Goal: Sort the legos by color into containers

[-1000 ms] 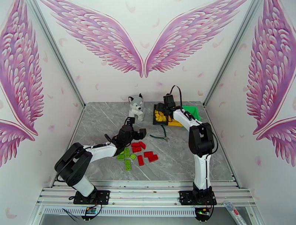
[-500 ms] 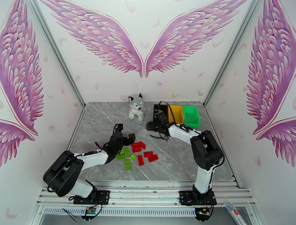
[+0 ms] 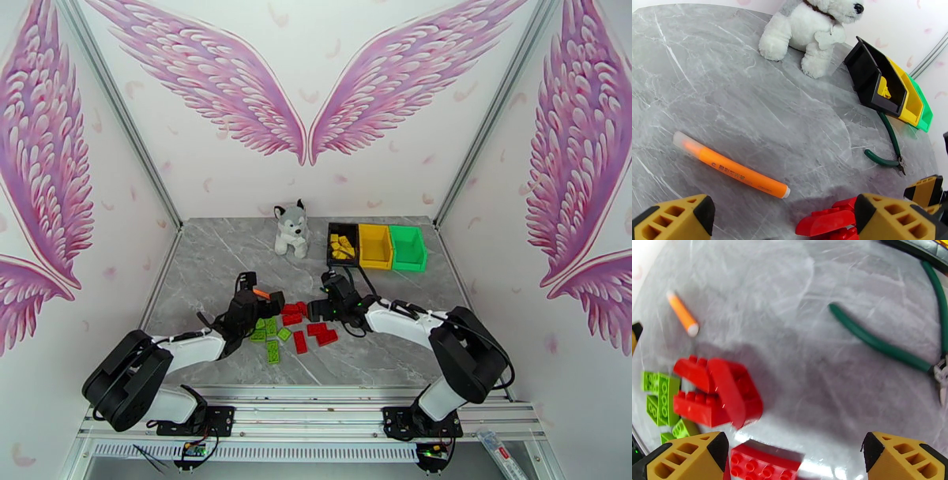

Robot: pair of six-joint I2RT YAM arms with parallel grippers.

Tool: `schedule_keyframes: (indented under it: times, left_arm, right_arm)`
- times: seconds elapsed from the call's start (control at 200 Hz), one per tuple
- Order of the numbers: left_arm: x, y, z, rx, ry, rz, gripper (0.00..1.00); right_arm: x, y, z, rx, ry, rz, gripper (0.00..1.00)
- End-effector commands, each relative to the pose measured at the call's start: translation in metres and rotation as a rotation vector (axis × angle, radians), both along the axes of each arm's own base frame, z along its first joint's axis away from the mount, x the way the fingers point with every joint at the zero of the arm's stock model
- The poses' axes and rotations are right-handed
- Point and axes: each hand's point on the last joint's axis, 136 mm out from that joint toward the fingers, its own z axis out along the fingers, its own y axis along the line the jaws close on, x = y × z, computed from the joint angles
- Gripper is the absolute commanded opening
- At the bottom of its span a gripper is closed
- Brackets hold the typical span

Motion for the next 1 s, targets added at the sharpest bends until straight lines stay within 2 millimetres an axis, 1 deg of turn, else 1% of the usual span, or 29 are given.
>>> schedule_keyframes:
  times: [0.0,0.14,0.255,0.315,0.595,0.675,0.83,0.995]
  left_arm:
    - [-0.003,-0.003,0.008,-0.039,-0.026,-0.006,0.99]
    - [-0.006,-0.004,0.008,-0.045,-0.030,-0.006,0.99]
    - [-0.009,-0.005,0.005,-0.040,-0.028,-0.007,0.99]
    - [-0.010,-0.007,0.004,-0.040,-0.027,-0.011,0.99]
    - [-0.009,-0.015,0.000,-0.041,-0.026,-0.031,0.99]
    - [-0.009,-0.016,-0.001,-0.045,-0.024,-0.033,0.99]
    - [-0.011,-0.017,-0.002,-0.044,-0.022,-0.039,0.99]
    - [-0.011,-0.018,-0.002,-0.042,-0.022,-0.047,0.99]
  right_arm:
    - [-0.012,-0.003,-0.009,-0.047,0.023,-0.016,0.97]
    - [-0.019,0.009,-0.012,-0.072,0.029,-0.009,0.94]
    - [-0.018,0.005,-0.016,-0.146,0.033,-0.055,0.88]
    - [-0.018,0.004,-0.020,-0.180,0.034,-0.070,0.86]
    - [-0.026,0.018,-0.031,-0.201,0.047,-0.054,0.85]
    - [-0.027,0.017,-0.035,-0.217,0.050,-0.062,0.85]
    - [-0.029,0.010,-0.043,-0.245,0.061,-0.082,0.80]
    - [-0.031,0.009,-0.041,-0.230,0.059,-0.084,0.70]
